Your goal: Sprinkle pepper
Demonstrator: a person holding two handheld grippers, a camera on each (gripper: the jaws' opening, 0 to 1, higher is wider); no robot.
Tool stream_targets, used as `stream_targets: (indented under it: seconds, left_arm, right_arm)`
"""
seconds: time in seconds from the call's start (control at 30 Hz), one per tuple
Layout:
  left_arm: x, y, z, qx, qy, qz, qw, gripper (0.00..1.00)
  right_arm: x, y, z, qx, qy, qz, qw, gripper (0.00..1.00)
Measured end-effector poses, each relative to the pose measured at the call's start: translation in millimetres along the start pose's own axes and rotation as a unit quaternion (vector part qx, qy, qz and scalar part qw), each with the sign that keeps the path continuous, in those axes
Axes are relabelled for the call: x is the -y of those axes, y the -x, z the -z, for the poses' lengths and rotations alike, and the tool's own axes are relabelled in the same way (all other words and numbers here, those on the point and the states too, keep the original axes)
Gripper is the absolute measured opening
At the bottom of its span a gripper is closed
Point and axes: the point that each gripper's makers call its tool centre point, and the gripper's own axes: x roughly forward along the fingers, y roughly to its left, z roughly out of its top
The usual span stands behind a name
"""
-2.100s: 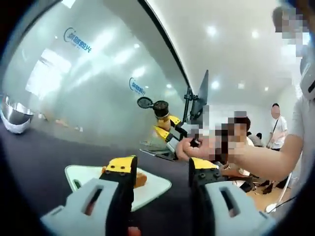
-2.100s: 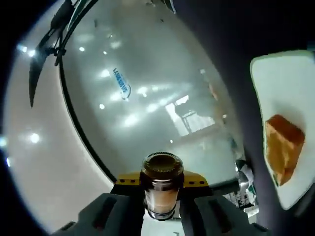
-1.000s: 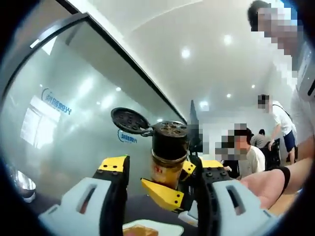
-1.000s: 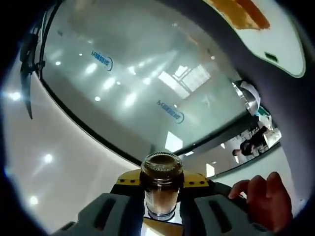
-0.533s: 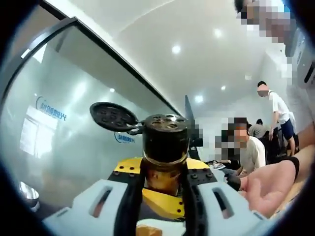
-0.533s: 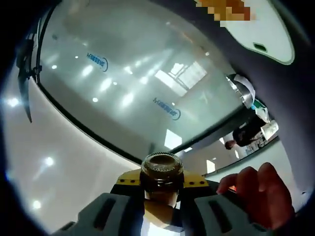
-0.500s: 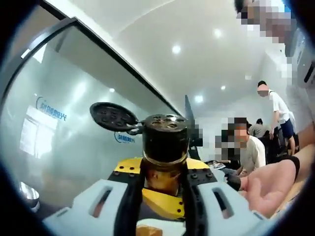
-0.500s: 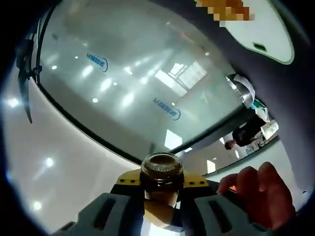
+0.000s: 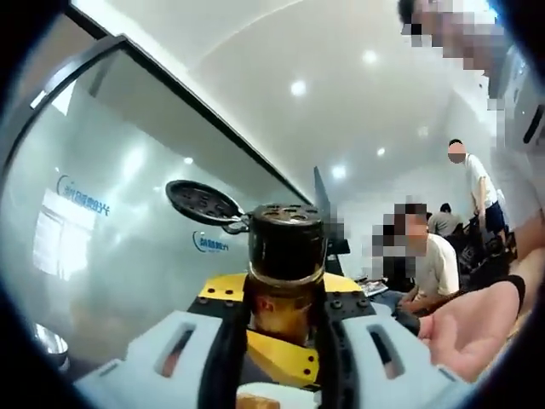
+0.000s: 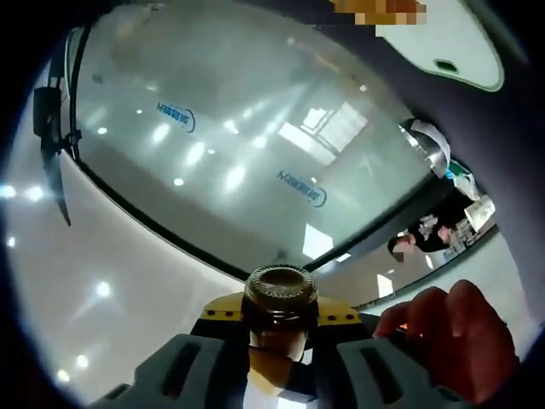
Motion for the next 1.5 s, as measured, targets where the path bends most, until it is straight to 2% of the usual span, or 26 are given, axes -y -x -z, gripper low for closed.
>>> stream_targets:
  seconds: [0.23,0.47,0.53,0.73,0.77,0.83,0.9,0.97,1.03,1.07,1.1,1.13,1.17,1.2,1.23,1.27,1.33,1.4,1.5]
  left_arm:
    - [-1.7,1.0,-1.1,0.004,0.002,0.006,1.0000,0.19]
    - [3.6,0.4,3.8,-0.013,-0.007,0.006,0.9999,0.18]
    - [1.2,1.0,3.2,-0.009,-0.001,0.007,0.9999,0.18]
    - [5.1,-3.0,3.7,-0.017,-0.016,0.007,0.9997,0.18]
    - [4.5,-3.2,3.6,-0.018,-0.016,0.006,0.9997,0.18]
    - [2.7,-4.6,2.8,-0.019,-0.013,0.002,0.9997,0.18]
    - [-0.7,-5.2,2.0,-0.022,-0.013,-0.002,0.9997,0.18]
    - [-6.1,-4.7,1.5,-0.026,-0.011,-0.007,0.9996,0.18]
    - [-10.3,-2.6,2.8,-0.036,-0.011,-0.005,0.9993,0.18]
    - [-12.5,-0.5,4.8,-0.045,-0.015,-0.003,0.9988,0.18]
    - [-14.8,1.7,6.9,-0.052,-0.014,0.001,0.9985,0.18]
    - [-15.3,3.7,9.2,-0.058,-0.010,0.006,0.9983,0.19]
    - [-16.4,5.8,12.4,-0.064,-0.005,0.011,0.9979,0.19]
    - [-17.1,7.2,15.3,-0.069,-0.005,0.015,0.9975,0.19]
    - [-16.6,9.1,21.0,-0.079,-0.005,0.019,0.9967,0.19]
    - [-14.9,11.1,27.9,-0.092,-0.006,0.024,0.9954,0.19]
    - [-7.1,13.6,37.6,-0.112,-0.005,0.039,0.9929,0.19]
    - [-1.1,16.3,48.8,-0.134,-0.006,0.051,0.9897,0.19]
    - [13.0,23.2,68.3,-0.169,-0.010,0.083,0.9820,0.19]
  right_arm:
    - [-1.5,1.2,3.1,-0.008,-0.014,-0.008,0.9998,0.22]
    - [0.2,2.1,-6.1,0.012,-0.013,-0.007,0.9998,0.24]
    - [-0.7,1.3,-4.9,-0.002,0.000,-0.013,0.9999,0.24]
    - [-3.3,4.0,-10.3,0.009,0.037,-0.024,0.9990,0.26]
    - [-2.7,5.1,-12.9,0.002,0.042,-0.023,0.9988,0.26]
    - [-4.4,8.2,-21.5,0.003,0.061,-0.023,0.9979,0.30]
    - [-4.1,12.6,-36.6,0.015,0.084,-0.014,0.9963,0.30]
    - [-2.2,19.0,-37.6,-0.003,0.126,0.002,0.9920,0.31]
    - [-8.9,26.7,-52.4,0.006,0.151,0.009,0.9884,0.31]
    - [-14.1,33.3,-61.6,0.021,0.183,0.021,0.9827,0.31]
    - [-23.7,37.8,-65.8,0.025,0.229,0.023,0.9727,0.31]
    - [-31.7,40.4,-65.7,0.016,0.273,0.023,0.9616,0.31]
    - [-38.6,44.6,-74.3,0.024,0.322,0.038,0.9458,0.31]
    - [-48.9,45.3,-80.7,0.036,0.342,0.032,0.9384,0.31]
    - [-60.5,45.3,-80.7,0.034,0.349,0.012,0.9364,0.31]
    - [-66.0,45.8,-80.6,0.027,0.350,0.010,0.9362,0.31]
    - [-78.6,45.8,-82.7,0.025,0.387,0.003,0.9219,0.31]
    - [-81.3,46.4,-82.8,0.012,0.409,0.016,0.9124,0.31]
    - [-89.4,49.8,-84.2,0.005,0.426,0.014,0.9046,0.31]
